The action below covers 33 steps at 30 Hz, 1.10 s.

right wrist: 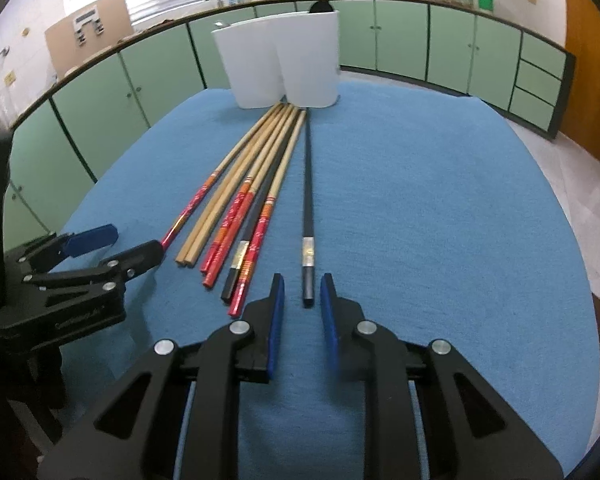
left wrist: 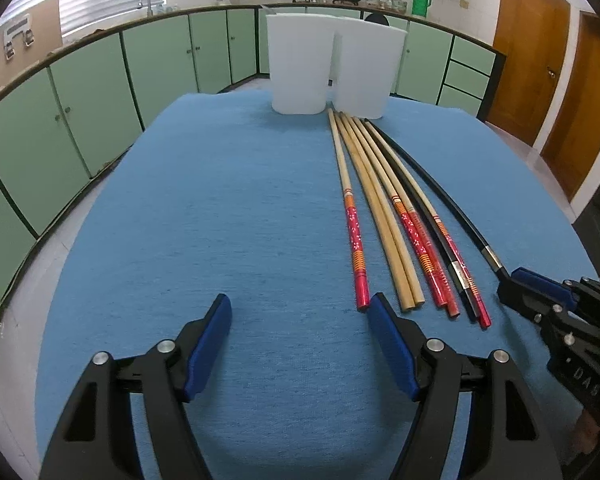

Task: Organize utensils
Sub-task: 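Lower the left tool and grasp a red-patterned chopstick, then carry both chopsticks upright into the white holder and open both tools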

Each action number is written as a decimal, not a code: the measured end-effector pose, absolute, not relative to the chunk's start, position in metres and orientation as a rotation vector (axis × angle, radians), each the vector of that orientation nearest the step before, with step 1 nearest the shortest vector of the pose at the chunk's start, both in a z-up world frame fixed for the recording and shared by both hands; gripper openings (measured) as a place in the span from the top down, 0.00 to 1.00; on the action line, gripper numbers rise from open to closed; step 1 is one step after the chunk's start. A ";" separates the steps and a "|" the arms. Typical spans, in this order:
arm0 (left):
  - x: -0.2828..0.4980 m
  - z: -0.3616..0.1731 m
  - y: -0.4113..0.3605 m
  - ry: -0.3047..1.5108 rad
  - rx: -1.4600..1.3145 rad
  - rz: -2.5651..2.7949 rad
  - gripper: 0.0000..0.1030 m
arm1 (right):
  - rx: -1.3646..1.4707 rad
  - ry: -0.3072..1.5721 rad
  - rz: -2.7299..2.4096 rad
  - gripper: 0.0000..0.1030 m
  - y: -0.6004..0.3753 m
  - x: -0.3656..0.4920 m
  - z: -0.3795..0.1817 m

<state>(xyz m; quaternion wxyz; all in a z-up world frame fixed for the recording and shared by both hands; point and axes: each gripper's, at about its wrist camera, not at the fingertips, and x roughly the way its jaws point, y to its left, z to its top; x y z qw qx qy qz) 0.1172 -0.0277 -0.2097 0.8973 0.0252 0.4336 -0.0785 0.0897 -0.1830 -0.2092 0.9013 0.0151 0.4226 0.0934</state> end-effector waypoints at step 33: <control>0.120 -0.080 -0.006 0.562 -0.008 -0.262 0.94 | 0.019 0.639 0.233 0.94 -0.214 0.103 -0.104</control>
